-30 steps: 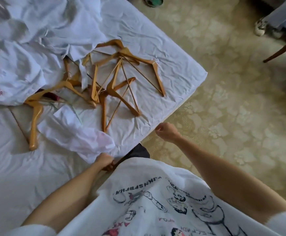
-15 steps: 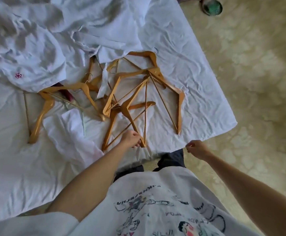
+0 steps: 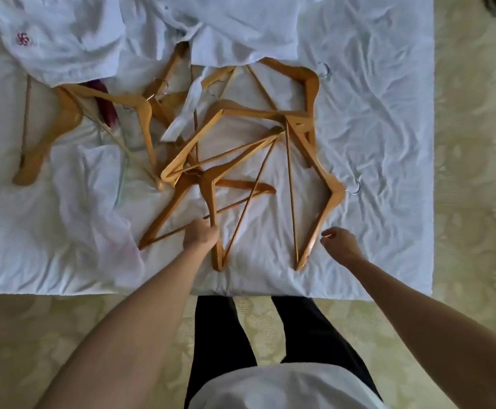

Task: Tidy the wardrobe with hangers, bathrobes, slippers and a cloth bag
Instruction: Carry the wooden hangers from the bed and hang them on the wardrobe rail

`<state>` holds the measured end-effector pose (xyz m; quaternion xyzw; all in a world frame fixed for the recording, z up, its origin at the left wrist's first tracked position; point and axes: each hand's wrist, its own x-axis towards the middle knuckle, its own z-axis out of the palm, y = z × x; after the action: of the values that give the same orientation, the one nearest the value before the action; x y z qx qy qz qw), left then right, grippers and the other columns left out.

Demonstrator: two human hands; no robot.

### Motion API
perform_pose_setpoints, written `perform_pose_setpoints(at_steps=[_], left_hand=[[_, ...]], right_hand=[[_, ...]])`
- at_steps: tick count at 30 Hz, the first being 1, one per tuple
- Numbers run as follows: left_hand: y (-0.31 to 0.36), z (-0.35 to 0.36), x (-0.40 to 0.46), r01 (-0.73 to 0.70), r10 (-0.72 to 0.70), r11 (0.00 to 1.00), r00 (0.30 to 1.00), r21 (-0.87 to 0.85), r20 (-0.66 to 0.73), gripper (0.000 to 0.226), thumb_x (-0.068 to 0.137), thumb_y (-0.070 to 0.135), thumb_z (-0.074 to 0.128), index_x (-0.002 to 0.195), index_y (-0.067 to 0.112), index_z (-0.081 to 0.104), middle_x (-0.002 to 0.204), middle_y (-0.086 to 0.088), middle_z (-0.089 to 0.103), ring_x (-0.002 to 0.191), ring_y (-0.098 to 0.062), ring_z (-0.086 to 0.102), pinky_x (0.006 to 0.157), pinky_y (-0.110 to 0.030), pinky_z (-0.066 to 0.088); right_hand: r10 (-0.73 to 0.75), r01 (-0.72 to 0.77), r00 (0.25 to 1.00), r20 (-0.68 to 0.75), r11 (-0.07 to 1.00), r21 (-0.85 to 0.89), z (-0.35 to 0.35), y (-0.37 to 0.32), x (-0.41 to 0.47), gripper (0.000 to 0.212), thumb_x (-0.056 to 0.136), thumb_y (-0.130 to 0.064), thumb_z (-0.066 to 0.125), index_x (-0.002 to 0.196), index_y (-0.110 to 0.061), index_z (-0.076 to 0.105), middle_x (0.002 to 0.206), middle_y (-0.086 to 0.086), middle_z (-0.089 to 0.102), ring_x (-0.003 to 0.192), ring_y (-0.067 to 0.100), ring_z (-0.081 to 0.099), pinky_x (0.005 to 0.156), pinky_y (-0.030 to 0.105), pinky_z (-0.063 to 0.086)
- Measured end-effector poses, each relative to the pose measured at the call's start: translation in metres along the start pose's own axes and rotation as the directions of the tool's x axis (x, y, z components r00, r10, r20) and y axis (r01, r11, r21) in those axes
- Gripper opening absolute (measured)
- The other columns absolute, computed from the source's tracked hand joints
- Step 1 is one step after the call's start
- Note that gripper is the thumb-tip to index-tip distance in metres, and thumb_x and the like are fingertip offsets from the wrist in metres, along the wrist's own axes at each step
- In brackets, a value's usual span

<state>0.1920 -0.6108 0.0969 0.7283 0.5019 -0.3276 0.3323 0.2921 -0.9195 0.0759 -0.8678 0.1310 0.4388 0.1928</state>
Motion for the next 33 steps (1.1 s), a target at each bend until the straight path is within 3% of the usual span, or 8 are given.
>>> perform_pose_setpoints(at_steps=[5,9,13,17,20,24,29,33], left_hand=[[0.009,0.034,0.048,0.102,-0.112,0.974,0.993,-0.2,-0.039,0.051,0.098,0.036,0.062,0.138,0.006,0.052,0.137,-0.013,0.061,0.123,-0.032,0.061,0.093,-0.037,0.052],[0.003,0.054,0.075,0.122,-0.188,0.903,0.974,-0.412,-0.125,0.043,0.097,0.035,0.065,0.128,0.006,0.06,0.125,-0.011,0.066,0.112,-0.029,0.063,0.092,-0.037,0.052],[-0.004,0.062,0.072,0.121,-0.17,0.858,0.984,-0.5,-0.054,0.038,0.094,0.035,0.068,0.12,0.008,0.064,0.112,-0.007,0.065,0.101,-0.022,0.06,0.091,-0.038,0.05],[-0.003,0.052,0.041,0.138,-0.196,0.757,0.98,-0.638,-0.021,0.03,0.089,0.039,0.073,0.1,0.012,0.071,0.091,0.0,0.068,0.094,-0.021,0.066,0.087,-0.036,0.05],[0.007,0.027,0.009,0.184,-0.201,0.7,0.978,-0.69,0.057,0.032,0.086,0.042,0.076,0.088,0.01,0.069,0.08,0.001,0.065,0.08,-0.017,0.06,0.079,-0.032,0.047],[0.015,-0.014,-0.037,0.189,-0.078,0.674,0.98,-0.715,0.185,0.037,0.079,0.039,0.08,0.063,0.016,0.056,0.063,-0.003,0.054,0.052,-0.015,0.048,0.051,-0.026,0.036],[0.016,-0.064,-0.089,0.038,0.098,0.76,0.98,-0.648,0.173,0.035,0.077,0.051,0.078,0.074,0.017,0.07,0.068,0.0,0.067,0.062,-0.017,0.061,0.056,-0.029,0.047],[0.009,-0.087,-0.113,-0.156,0.283,0.747,0.954,-0.646,0.097,0.035,0.08,0.051,0.076,0.077,0.015,0.077,0.079,-0.002,0.077,0.078,-0.021,0.072,0.074,-0.038,0.056]], right_hand=[[0.15,-0.148,0.988,-0.023,0.986,0.075,0.027,-0.006,0.066,0.056,0.09,-0.036,0.066,0.135,-0.007,0.051,0.126,0.014,0.064,0.12,0.033,0.058,0.091,0.035,0.045],[0.213,-0.211,0.977,-0.023,0.974,0.081,0.051,0.002,0.101,0.05,0.082,-0.035,0.072,0.117,-0.001,0.061,0.112,0.016,0.067,0.107,0.036,0.063,0.085,0.039,0.054],[0.208,-0.206,0.978,0.002,0.97,0.127,0.044,0.0,0.11,0.032,0.087,-0.033,0.068,0.101,-0.004,0.068,0.096,0.016,0.07,0.094,0.034,0.068,0.078,0.037,0.054],[0.173,-0.126,0.979,-0.105,0.926,0.355,0.028,-0.013,0.066,0.028,0.088,-0.028,0.066,0.074,-0.004,0.063,0.066,0.01,0.058,0.067,0.028,0.059,0.058,0.032,0.045],[0.189,-0.066,0.967,-0.171,0.834,0.548,0.013,-0.032,0.016,0.03,0.088,-0.027,0.068,0.067,-0.009,0.057,0.059,0.006,0.049,0.059,0.024,0.054,0.057,0.031,0.047],[0.069,0.074,0.979,-0.191,0.757,0.65,-0.001,-0.067,-0.055,0.018,0.088,-0.027,0.072,0.086,-0.009,0.072,0.061,0.004,0.055,0.056,0.016,0.053,0.06,0.032,0.05],[-0.16,0.236,0.972,-0.173,0.693,0.682,-0.013,-0.108,-0.133,0.018,0.093,-0.029,0.069,0.093,-0.011,0.07,0.064,0.002,0.056,0.055,0.014,0.053,0.058,0.029,0.05],[-0.355,0.383,0.918,-0.174,0.685,0.62,-0.025,-0.135,-0.174,0.022,0.094,-0.031,0.066,0.085,-0.011,0.067,0.066,0.002,0.054,0.056,0.012,0.051,0.058,0.03,0.047]])
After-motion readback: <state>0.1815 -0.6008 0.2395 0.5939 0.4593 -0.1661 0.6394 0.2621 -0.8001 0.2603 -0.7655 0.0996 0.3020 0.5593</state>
